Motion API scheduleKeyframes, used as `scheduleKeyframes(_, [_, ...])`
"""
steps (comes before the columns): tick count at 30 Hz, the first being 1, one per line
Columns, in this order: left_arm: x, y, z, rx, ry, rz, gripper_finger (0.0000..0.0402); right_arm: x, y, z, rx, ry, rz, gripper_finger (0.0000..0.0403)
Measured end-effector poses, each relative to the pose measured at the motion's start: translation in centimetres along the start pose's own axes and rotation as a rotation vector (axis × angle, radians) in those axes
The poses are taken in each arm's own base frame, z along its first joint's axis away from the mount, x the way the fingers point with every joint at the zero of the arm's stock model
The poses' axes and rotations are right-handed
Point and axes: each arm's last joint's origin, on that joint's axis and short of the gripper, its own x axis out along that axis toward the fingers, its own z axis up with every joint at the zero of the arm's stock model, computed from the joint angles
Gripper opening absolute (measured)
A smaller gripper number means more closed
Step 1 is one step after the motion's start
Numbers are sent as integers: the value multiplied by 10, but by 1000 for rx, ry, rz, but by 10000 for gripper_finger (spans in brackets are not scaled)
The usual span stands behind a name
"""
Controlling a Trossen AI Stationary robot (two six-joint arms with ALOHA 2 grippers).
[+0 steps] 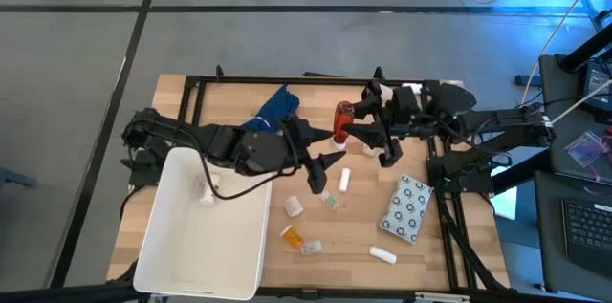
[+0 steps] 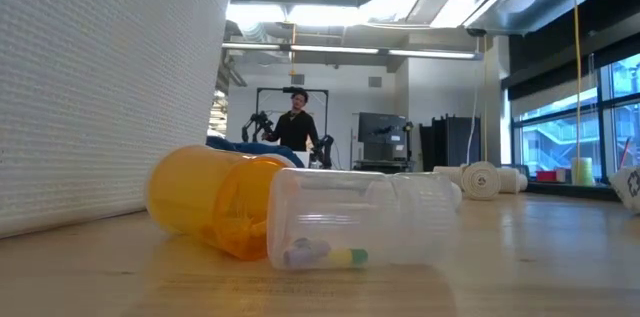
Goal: Pick & place medical supplies in basket/bin
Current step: Put the red medicine bottle into the white bin
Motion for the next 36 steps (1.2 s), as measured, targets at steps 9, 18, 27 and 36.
scheduleKeyframes(9, [6,7,10,-30,-57,-2,253,10,-2,-13,-1,40,-6,162])
scheduleKeyframes(18, [6,6,10,-36,-62,-4,216,11,-2,-15,-23,45,-7,163])
scheduleKeyframes(27, [2,7,11,-19,-52,-11,114,9,-3,-16,-25,73,-16,197])
scheduleKeyframes(36, [-4,9,9,-46,-7,1,118,2,-4,-16,-25,152,38,283])
